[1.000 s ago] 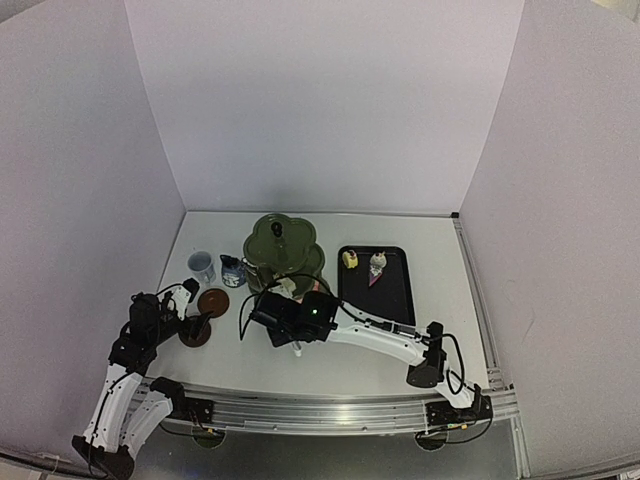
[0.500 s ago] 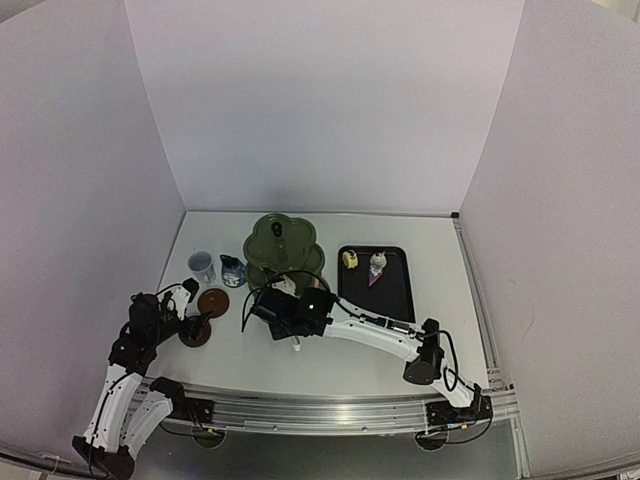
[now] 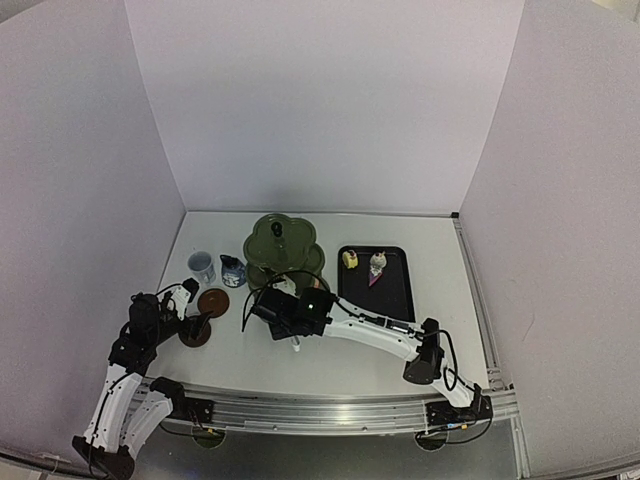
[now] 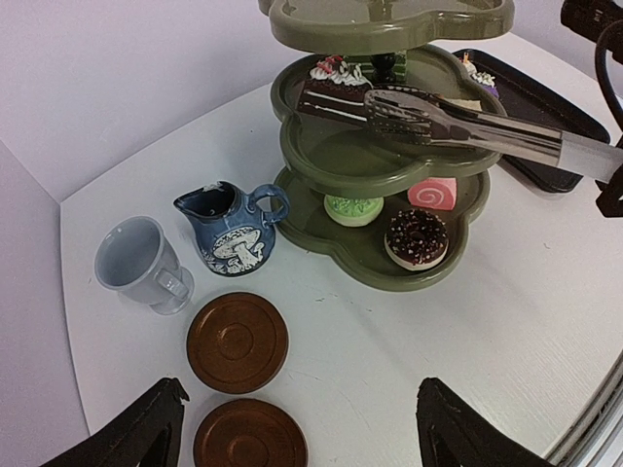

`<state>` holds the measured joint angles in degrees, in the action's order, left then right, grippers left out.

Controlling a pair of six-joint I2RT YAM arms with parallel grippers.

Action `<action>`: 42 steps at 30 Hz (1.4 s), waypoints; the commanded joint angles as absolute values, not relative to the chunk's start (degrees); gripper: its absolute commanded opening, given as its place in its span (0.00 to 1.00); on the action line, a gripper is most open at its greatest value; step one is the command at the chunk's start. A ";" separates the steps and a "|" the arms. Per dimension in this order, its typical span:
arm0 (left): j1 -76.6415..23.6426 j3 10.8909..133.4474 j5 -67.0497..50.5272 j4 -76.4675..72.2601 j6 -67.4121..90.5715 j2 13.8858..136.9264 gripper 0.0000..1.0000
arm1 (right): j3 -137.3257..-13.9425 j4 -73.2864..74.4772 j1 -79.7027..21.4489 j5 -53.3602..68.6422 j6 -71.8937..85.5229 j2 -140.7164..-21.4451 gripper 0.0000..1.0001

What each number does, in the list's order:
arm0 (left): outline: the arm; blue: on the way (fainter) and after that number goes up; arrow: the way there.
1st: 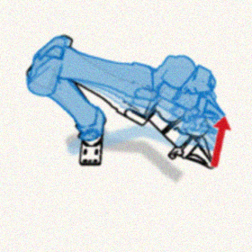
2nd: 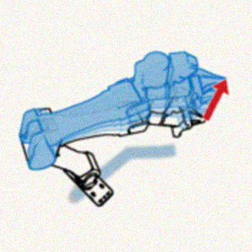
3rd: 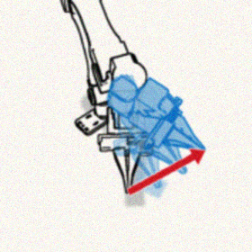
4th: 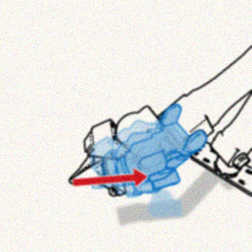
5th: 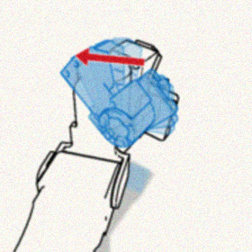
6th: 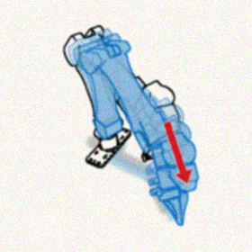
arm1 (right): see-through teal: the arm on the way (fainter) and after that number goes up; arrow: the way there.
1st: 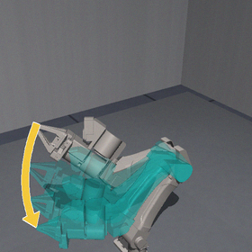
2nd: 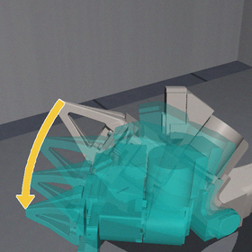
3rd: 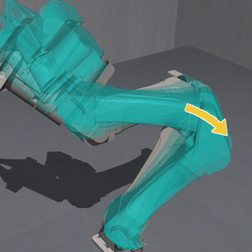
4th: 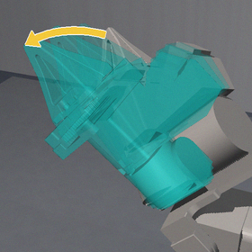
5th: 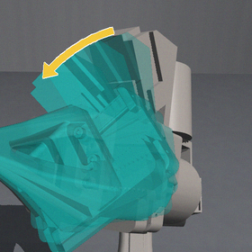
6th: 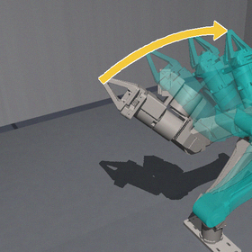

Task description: Serve the afternoon tea

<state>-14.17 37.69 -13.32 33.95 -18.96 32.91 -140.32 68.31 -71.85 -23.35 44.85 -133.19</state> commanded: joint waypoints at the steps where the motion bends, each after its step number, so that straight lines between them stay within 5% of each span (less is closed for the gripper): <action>1: -13.77 37.61 -13.76 32.26 -18.07 32.61 0.82 | -140.09 66.36 -71.54 -23.17 45.79 -132.71 0.15; 11: -13.78 37.62 -13.94 32.35 -18.11 32.68 0.82 | -139.79 66.37 -71.37 -22.90 45.47 -131.93 0.26; 42: -13.69 37.96 -14.34 33.13 -18.57 33.53 0.82 | -130.95 65.79 -72.77 -12.84 36.90 -118.09 0.27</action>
